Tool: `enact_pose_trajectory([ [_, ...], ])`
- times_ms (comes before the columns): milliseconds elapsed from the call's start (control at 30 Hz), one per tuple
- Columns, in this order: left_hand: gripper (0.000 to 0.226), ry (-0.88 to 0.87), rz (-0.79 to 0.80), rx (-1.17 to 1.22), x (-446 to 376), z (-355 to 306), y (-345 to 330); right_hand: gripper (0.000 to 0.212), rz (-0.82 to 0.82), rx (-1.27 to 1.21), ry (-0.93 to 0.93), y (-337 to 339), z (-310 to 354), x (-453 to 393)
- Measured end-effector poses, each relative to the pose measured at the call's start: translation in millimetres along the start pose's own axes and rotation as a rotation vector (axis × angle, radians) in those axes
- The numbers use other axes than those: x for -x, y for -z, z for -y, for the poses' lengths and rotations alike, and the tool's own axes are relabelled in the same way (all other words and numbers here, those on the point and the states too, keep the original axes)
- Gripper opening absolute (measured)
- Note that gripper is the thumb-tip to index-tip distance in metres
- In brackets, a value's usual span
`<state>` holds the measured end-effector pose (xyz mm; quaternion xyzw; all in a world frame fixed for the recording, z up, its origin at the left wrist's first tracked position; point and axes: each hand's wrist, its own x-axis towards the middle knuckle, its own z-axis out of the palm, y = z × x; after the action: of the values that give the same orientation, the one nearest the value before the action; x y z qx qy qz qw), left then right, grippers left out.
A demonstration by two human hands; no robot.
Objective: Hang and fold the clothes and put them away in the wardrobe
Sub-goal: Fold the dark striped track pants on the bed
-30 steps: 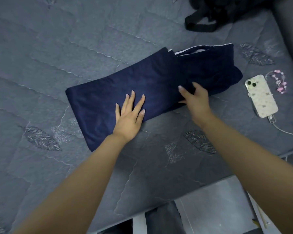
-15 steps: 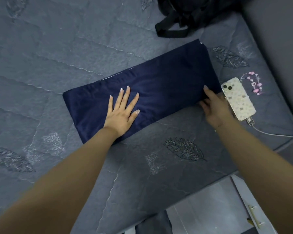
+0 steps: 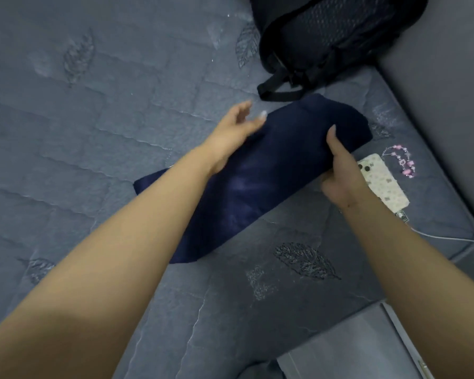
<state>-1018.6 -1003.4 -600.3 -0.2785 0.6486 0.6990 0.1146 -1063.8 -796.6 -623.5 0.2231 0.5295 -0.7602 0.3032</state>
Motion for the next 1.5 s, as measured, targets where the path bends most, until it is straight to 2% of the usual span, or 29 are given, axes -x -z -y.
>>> enact_pose_trajectory([
  [67, 0.055, 0.050, 0.048, 0.139, -1, -37, -1, 0.054, 0.010, 0.048, 0.100, -16, 23, 21],
  [200, 0.066, 0.007, 0.098, 0.088, 22, -78, 19, 0.037, 0.179, 0.180, 0.218, -47, 76, 74],
  [333, 0.090, -0.016, 0.283, 0.075, 63, -101, 36, 0.024, 0.401, 0.267, 0.272, -73, 124, 141],
  [467, 0.067, -0.091, 0.419, 0.135, 106, -141, 39, 0.023, 0.510, 0.340, 0.304, -99, 156, 200],
  [567, 0.063, -0.174, 0.499, 0.228, 142, -176, 39, 0.022, 0.538, 0.389, 0.320, -110, 170, 235],
  [633, 0.051, -0.223, 0.508, 0.216, 164, -194, 40, 0.024, 0.538, 0.435, 0.350, -113, 178, 258],
  [733, 0.042, -0.274, 0.439, 0.166, 195, -213, 41, 0.027, 0.492, 0.459, 0.414, -114, 189, 286],
  [833, 0.044, -0.220, 0.515, 0.120, 225, -221, 40, 0.024, 0.469, 0.478, 0.446, -118, 200, 308],
  [933, 0.046, -0.107, 0.591, 0.223, 245, -225, 40, 0.024, 0.503, 0.519, 0.450, -125, 210, 323],
  [1033, 0.036, -0.130, 0.518, 0.328, 256, -233, 41, 0.030, 0.486, 0.516, 0.460, -134, 218, 331],
  [1133, 0.029, -0.246, 0.376, 0.368, 263, -251, 43, 0.030, 0.407, 0.512, 0.522, -145, 228, 334],
  [1233, 0.033, -0.369, 0.268, 0.368, 270, -279, 49, 0.032, 0.370, 0.489, 0.596, -162, 240, 336],
  [1400, 0.037, -0.514, 0.257, 0.257, 295, -308, 68, 0.049, 0.337, 0.480, 0.721, -179, 244, 352],
  [1500, 0.044, -0.558, 0.245, 0.096, 317, -291, 84, 0.036, 0.341, 0.570, 0.779, -171, 217, 365],
])
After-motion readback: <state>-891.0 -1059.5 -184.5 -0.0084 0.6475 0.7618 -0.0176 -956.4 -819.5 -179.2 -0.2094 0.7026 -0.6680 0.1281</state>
